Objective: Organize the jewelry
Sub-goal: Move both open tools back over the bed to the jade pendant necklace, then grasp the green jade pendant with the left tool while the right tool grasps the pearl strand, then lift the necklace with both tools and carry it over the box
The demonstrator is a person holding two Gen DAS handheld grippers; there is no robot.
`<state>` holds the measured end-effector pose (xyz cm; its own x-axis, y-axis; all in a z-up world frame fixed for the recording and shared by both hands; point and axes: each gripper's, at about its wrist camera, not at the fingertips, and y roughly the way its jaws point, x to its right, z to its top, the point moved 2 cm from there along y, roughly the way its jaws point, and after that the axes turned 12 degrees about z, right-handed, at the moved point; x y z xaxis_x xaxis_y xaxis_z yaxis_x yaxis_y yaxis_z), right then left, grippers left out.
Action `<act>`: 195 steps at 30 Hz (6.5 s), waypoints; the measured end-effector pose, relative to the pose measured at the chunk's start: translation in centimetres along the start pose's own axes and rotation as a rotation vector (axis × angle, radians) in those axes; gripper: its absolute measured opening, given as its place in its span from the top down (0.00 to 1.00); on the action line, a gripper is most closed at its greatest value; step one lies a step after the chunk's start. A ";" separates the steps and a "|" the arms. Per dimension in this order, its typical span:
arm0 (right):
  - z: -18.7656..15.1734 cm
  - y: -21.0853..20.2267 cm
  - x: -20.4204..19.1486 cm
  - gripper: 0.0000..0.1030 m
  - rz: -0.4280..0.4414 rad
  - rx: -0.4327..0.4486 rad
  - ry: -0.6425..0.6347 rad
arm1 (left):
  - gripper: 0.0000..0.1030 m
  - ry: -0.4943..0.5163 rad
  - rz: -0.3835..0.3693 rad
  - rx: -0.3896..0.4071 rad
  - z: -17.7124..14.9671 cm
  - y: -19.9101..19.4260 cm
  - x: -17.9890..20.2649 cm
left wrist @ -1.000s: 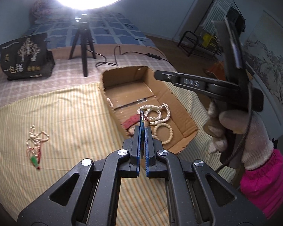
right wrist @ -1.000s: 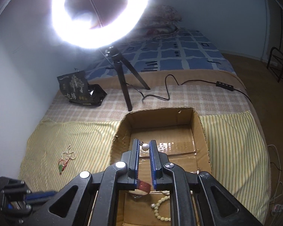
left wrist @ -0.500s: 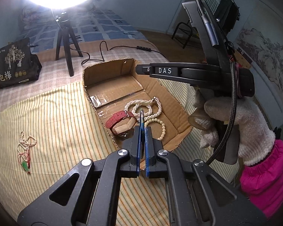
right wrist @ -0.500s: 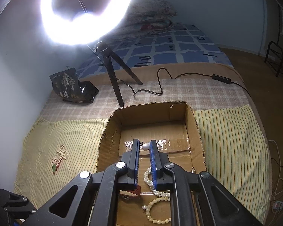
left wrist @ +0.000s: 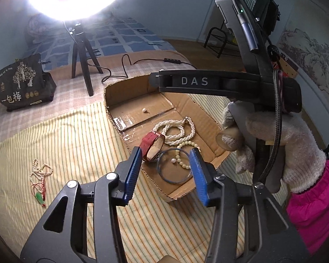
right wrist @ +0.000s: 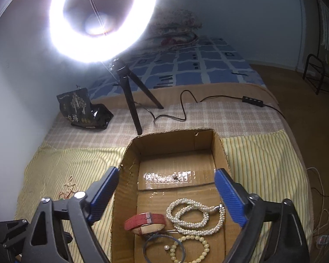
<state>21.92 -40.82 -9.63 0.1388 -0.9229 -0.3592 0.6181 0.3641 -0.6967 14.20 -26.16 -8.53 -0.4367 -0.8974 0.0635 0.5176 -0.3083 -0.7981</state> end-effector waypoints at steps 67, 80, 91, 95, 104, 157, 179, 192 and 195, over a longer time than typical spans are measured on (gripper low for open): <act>-3.0 12.2 -15.8 0.20 0.255 -0.280 -0.129 | 0.44 -0.233 0.172 -0.192 -11.4 1.2 -20.6; -4.3 18.7 -17.9 0.56 0.346 -0.428 -0.108 | 0.53 -0.411 0.160 -0.254 -11.8 4.9 -23.8; -5.0 23.0 -20.7 0.67 0.305 -0.567 -0.244 | 0.58 -0.426 0.174 -0.269 -11.8 6.8 -24.0; -5.2 23.3 -20.9 0.74 0.283 -0.589 -0.277 | 0.58 -0.417 0.176 -0.274 -11.7 7.1 -23.9; -5.9 24.6 -21.2 0.83 0.219 -0.601 -0.348 | 0.62 -0.407 0.203 -0.273 -11.6 7.9 -23.8; -0.7 -0.6 -17.6 0.99 0.385 -0.128 -0.165 | 0.86 -0.314 0.197 -0.005 -6.2 -4.6 -19.5; 1.5 -11.5 -9.1 0.99 0.225 -0.020 -0.165 | 0.86 -0.127 0.116 0.065 2.6 -3.4 -10.3; -0.2 -11.6 -4.4 0.99 0.195 -0.049 -0.120 | 0.86 -0.064 0.089 0.048 5.7 1.5 -4.9; -0.6 -11.5 -3.9 0.99 0.194 -0.056 -0.115 | 0.86 -0.060 0.091 0.041 6.2 2.7 -4.3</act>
<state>13.76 -41.37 -0.60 0.3405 -0.8419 -0.4187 0.5276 0.5396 -0.6561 22.01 -25.12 -7.27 -0.3425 -0.9391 0.0283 0.5834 -0.2361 -0.7771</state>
